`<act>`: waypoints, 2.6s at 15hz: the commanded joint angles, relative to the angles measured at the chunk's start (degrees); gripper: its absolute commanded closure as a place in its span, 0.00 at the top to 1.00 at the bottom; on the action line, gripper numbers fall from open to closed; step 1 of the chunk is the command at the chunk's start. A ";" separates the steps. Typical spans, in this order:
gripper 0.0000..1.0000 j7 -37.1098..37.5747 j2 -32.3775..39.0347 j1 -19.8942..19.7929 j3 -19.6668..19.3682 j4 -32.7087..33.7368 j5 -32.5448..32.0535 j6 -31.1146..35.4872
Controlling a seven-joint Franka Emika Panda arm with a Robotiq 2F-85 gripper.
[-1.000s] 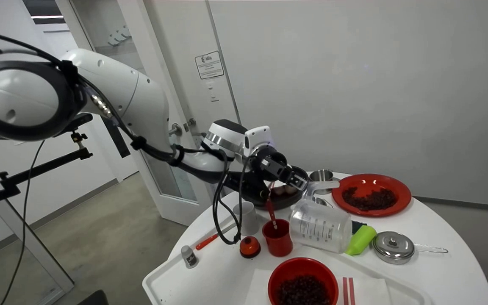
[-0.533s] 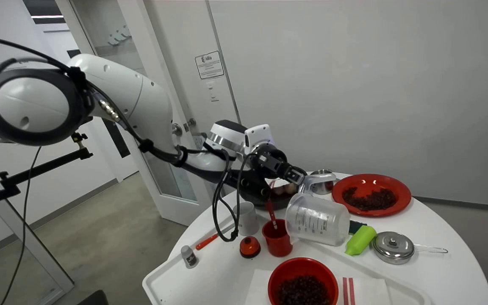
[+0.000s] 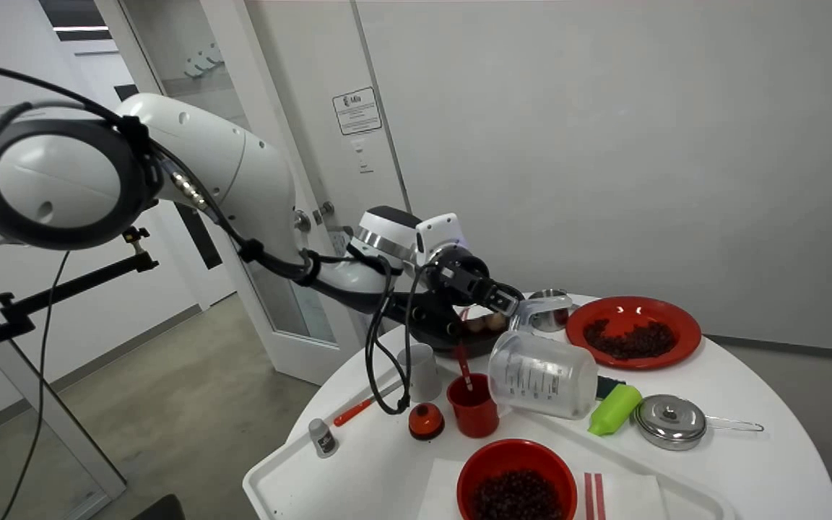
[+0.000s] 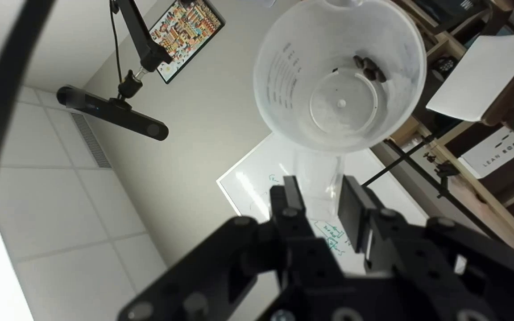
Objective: Pour the contents of the cup into the bowl
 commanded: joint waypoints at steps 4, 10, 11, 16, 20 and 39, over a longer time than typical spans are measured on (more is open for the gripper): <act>0.09 8.23 1.80 0.91 -0.31 0.18 -5.50 -4.18; 0.09 13.37 2.69 1.33 0.18 -0.01 -8.31 -7.27; 0.09 14.10 2.78 1.39 0.25 -0.10 -8.71 -7.70; 0.09 16.99 3.28 1.74 0.75 -0.53 -10.72 -9.80; 0.09 18.27 4.04 1.53 0.56 -0.46 -13.64 -10.64; 0.09 0.39 2.17 -2.71 7.60 -2.32 -5.98 -5.49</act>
